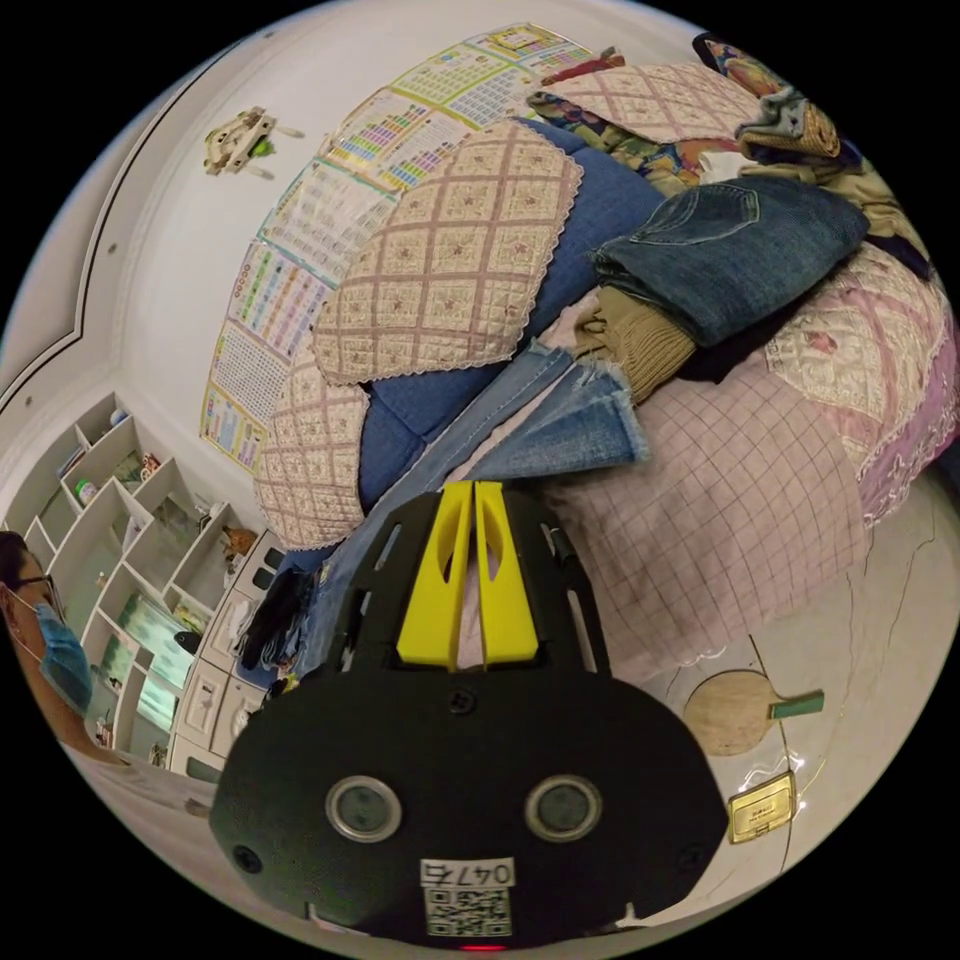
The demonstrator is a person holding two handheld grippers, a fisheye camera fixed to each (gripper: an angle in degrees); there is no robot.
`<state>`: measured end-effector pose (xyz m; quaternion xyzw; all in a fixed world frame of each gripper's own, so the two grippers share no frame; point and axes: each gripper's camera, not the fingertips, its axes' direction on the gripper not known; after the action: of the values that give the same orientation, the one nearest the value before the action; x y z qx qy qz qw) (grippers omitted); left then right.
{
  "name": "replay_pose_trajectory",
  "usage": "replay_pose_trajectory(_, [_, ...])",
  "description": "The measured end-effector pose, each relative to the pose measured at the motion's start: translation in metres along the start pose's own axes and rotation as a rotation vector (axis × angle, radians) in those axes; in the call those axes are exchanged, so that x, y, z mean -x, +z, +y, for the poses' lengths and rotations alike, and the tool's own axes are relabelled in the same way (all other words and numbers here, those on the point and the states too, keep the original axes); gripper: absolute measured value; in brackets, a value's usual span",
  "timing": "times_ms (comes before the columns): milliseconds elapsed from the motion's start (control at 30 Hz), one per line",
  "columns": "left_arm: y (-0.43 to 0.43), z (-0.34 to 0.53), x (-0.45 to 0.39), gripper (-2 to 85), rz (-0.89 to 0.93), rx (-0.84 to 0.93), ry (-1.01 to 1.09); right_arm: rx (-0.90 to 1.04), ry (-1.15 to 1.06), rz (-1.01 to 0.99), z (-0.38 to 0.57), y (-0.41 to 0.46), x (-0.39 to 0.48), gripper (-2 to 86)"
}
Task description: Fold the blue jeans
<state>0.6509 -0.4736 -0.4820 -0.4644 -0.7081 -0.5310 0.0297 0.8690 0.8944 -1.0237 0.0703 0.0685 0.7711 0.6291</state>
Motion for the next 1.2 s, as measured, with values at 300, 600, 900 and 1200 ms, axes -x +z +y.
replay_pose_trajectory(300, [0.010, -0.054, -0.031, 1.3, 0.099, -0.006, 0.031, -0.002, 0.006, 0.020, -0.016, 0.077, 0.010, -1.2])
replay_pose_trajectory(600, [0.014, -0.153, -0.152, -0.7, 0.178, -0.155, 0.307, -0.025, -0.181, 0.022, -0.104, 0.185, 0.069, -1.3])
replay_pose_trajectory(900, [0.129, -0.308, -0.324, -0.6, -0.043, -0.142, 0.486, 0.090, -0.340, 0.225, -0.245, 0.382, 0.124, -1.3])
replay_pose_trajectory(1200, [0.272, -0.418, -0.405, -0.6, -0.293, -0.010, 0.454, 0.241, -0.362, 0.417, -0.318, 0.611, 0.101, -1.3])
